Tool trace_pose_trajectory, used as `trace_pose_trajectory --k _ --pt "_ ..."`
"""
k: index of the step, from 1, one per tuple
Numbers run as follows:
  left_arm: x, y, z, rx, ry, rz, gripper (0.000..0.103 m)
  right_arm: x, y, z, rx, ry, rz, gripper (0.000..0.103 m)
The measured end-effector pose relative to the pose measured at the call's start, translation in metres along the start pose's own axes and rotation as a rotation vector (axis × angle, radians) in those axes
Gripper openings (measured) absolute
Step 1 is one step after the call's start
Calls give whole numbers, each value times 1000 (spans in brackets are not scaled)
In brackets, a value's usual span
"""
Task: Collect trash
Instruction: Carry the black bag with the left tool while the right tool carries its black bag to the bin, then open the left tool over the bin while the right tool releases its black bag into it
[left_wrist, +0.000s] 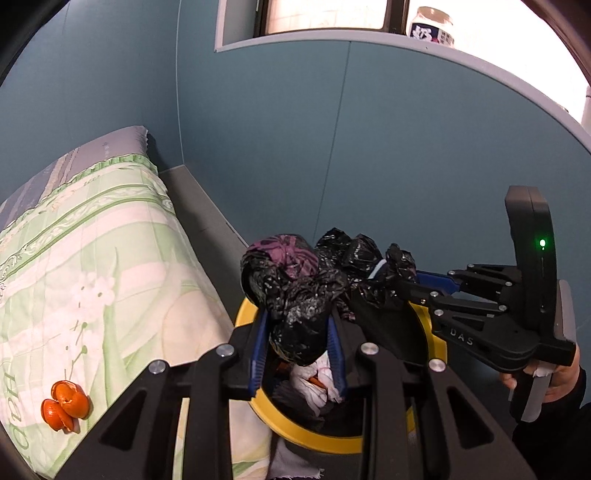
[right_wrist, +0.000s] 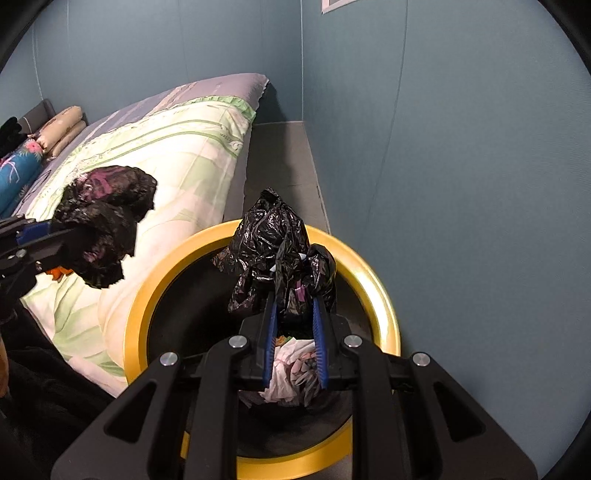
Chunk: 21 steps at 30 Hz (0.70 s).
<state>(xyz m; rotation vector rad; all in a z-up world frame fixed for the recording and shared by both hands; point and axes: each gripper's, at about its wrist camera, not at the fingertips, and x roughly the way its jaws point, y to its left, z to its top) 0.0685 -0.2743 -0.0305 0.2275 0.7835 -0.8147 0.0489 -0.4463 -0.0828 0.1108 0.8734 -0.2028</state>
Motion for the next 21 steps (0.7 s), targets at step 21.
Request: trace_pose_trajectory --k 21 --pt "37 7 8 -44 87 -46 27 13 -1 -4 -33 41 21 17"
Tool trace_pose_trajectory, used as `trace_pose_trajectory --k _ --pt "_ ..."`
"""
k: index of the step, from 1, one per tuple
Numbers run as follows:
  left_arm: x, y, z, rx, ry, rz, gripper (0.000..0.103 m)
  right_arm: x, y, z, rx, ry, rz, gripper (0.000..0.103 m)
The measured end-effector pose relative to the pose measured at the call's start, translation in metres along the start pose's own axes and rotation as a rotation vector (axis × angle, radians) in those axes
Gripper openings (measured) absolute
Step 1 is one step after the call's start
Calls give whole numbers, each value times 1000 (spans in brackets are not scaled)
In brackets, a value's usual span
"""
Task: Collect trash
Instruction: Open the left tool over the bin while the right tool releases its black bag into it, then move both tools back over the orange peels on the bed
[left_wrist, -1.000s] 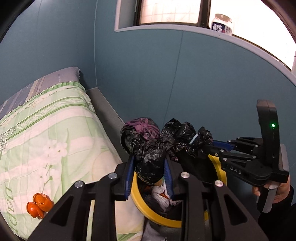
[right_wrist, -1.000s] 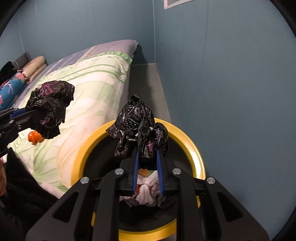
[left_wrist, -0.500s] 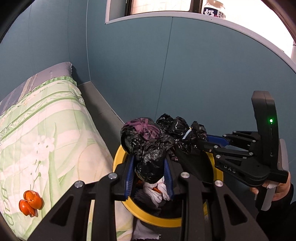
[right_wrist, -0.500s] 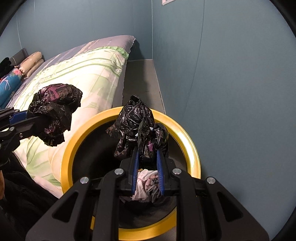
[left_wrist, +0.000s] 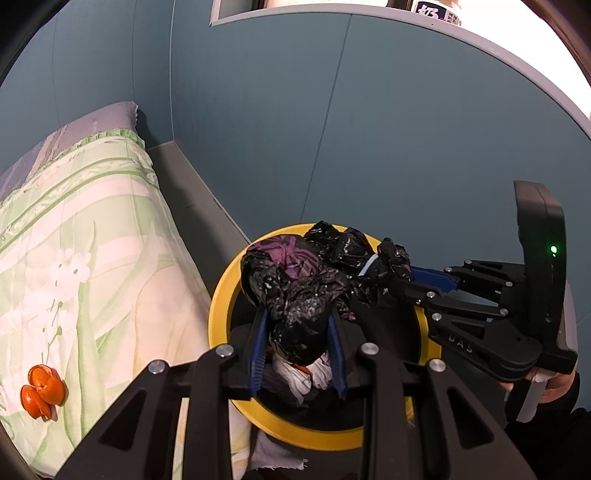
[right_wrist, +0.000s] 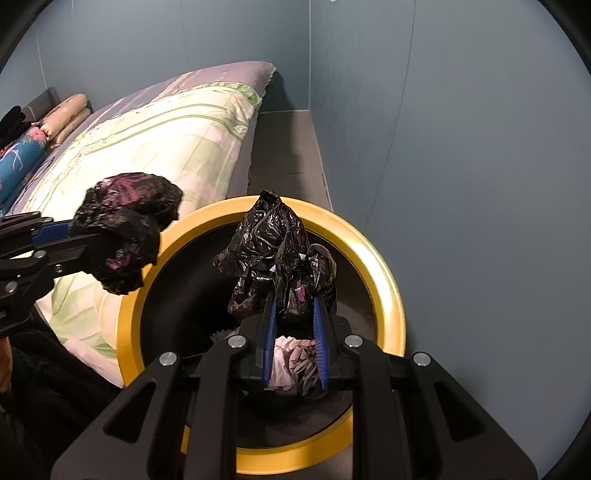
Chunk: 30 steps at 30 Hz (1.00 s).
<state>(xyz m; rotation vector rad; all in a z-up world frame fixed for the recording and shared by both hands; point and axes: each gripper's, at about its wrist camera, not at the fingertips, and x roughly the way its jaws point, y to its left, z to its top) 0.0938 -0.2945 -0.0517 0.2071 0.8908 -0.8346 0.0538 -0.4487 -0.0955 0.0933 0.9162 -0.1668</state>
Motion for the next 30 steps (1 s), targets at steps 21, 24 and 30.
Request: trace_pose_trajectory --k 21,24,30 --pt "1 31 5 -100 -15 20 70 -11 -5 4 15 -35 -20 37" --pt "-6 39 5 -106 -36 49 75 -17 -2 7 16 -71 -6 45" --pt "-27 69 -2 -147 -69 139 76 -27 17 17 -22 -133 84 52"
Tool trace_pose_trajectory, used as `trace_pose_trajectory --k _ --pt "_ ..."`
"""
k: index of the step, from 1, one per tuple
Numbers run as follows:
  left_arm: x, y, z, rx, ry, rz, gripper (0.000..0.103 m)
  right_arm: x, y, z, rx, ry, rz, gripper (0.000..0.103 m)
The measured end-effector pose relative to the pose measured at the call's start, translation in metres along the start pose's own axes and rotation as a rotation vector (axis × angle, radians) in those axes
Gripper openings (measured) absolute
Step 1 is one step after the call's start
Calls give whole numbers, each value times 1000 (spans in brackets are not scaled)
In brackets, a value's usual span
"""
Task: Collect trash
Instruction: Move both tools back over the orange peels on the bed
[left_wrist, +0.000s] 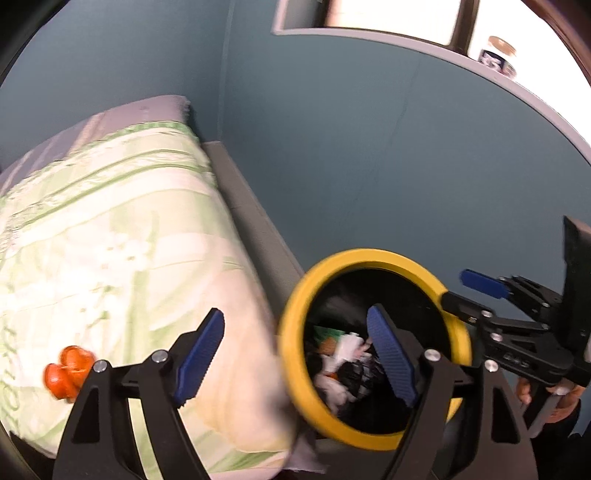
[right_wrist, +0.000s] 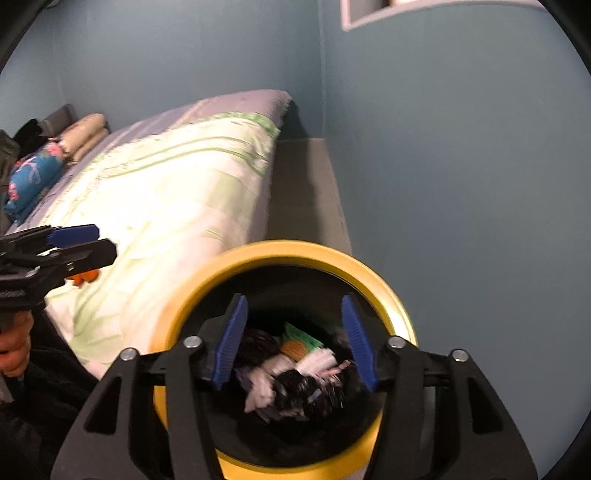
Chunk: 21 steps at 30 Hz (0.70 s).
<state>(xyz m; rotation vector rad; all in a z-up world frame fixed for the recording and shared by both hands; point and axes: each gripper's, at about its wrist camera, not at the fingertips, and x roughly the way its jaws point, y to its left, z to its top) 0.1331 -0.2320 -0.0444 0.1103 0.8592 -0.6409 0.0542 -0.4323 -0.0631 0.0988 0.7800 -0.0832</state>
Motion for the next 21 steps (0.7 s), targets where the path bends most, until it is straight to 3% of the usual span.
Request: trace_pose_trajectory --k 11,21 --pt "-43 75 -18 -89 -35 181 77 3 53 26 -95 -21 121 54" --pt "-62 159 -57 -171 14 356 77 29 119 46 -201 30 250 55"
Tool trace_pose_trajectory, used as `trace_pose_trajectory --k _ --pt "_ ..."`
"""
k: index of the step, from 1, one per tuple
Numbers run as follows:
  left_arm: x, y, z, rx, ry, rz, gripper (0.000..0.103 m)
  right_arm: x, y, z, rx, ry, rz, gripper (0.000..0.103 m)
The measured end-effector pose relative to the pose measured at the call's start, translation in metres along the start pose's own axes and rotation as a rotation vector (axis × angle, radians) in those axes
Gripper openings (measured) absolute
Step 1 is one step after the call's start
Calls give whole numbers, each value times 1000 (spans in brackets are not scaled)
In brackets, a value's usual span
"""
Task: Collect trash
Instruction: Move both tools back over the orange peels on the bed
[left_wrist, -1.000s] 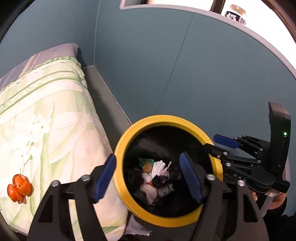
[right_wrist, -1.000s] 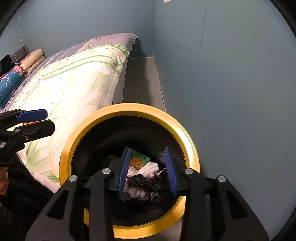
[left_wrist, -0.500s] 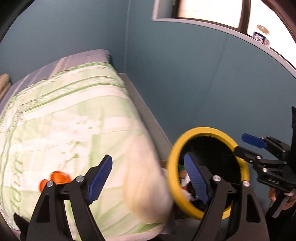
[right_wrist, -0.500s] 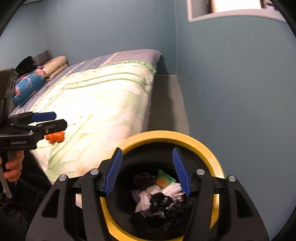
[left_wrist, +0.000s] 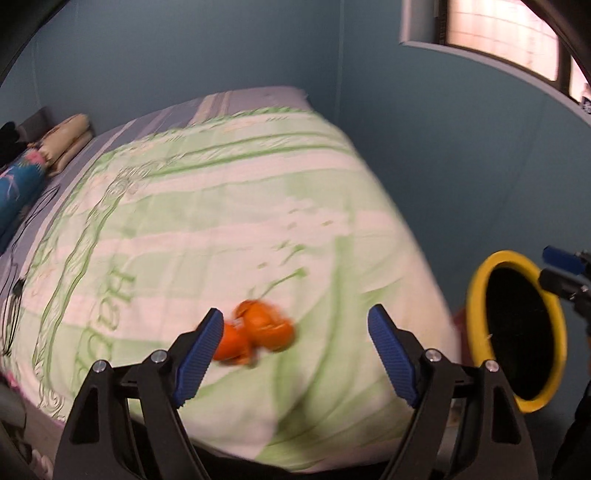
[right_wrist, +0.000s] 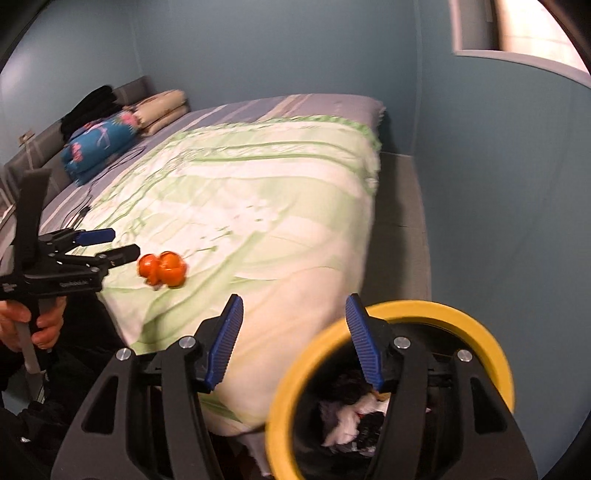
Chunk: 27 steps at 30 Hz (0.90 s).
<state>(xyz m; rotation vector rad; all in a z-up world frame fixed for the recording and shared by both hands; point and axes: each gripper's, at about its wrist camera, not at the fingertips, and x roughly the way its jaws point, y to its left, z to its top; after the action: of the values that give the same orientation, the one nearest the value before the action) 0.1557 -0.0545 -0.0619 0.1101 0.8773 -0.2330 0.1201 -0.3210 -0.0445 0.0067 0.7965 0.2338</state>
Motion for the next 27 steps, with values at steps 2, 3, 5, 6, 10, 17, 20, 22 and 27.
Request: trace_pose_trajectory --k 2,3,5,6,10,17,20,22,27 --pt "4 14 -8 -15 19 16 77 9 16 5 -33 9 17 55" --pt "7 23 -13 -23 27 28 77 15 24 9 -49 15 31 55" --pt "11 34 -20 -44 42 40 77 29 39 16 -72 36 55 55" --pt "15 41 -23 -60 54 40 77 35 45 18 -83 46 64 55" --pt "30 58 -33 -101 93 36 77 66 77 30 -147 96 102 54" --pt "54 77 -41 -132 141 26 77 122 111 41 -202 218 197 54" --pt "64 84 -42 -135 161 31 77 142 119 43 -223 266 209 53" --pt "69 88 -41 -140 174 40 77 152 123 44 -229 291 223 52" --pt "81 93 -35 -138 187 38 77 172 130 45 -253 345 242 50"
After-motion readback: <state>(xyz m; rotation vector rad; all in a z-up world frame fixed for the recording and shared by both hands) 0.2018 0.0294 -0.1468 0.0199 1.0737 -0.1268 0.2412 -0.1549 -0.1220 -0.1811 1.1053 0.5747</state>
